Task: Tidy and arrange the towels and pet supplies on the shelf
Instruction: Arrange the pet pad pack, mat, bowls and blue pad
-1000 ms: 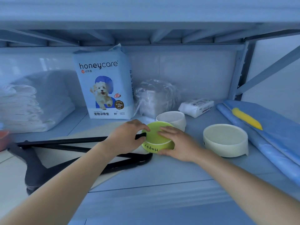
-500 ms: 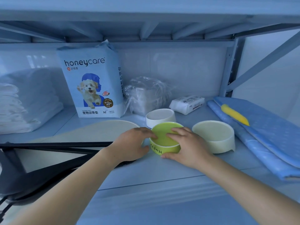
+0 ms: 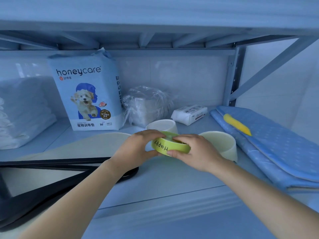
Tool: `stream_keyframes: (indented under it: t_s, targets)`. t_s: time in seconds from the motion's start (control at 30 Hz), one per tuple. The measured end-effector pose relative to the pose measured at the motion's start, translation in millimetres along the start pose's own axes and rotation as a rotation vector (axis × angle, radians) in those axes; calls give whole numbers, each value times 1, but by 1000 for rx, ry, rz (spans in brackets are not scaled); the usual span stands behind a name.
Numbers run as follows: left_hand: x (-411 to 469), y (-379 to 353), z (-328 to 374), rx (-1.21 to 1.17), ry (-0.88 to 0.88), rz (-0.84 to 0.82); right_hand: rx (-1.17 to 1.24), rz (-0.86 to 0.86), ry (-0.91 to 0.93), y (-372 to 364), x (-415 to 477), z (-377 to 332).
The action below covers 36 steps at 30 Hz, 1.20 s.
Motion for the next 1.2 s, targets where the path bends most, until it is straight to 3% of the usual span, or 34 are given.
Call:
stream_keyframes:
  t_s: [0.27,0.53,0.73,0.93,1.2]
  targets:
    - [29,16,18,11,102,66,282,176,-50,22,0,15]
    - [37,-6,5,118,286,7,110,125,197,11,-12,7]
    - [42,-25,-11,226,451,-19,49,17,205,0,-14,15]
    - [35,-47,-28,129,575,-64,28,29,153,9,-5,31]
    - [30,-35,-27,-64,596,27,74,36,139,13,3,33]
Point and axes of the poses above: each hand's wrist, its own x-axis towards the middle knuckle, its own y-axis out of the back of the hand, z = x × y, the point moved 5 cm from there along x, towards the middle knuckle, and after that the axes turned 12 degrees about y, right-handed, at the moved point
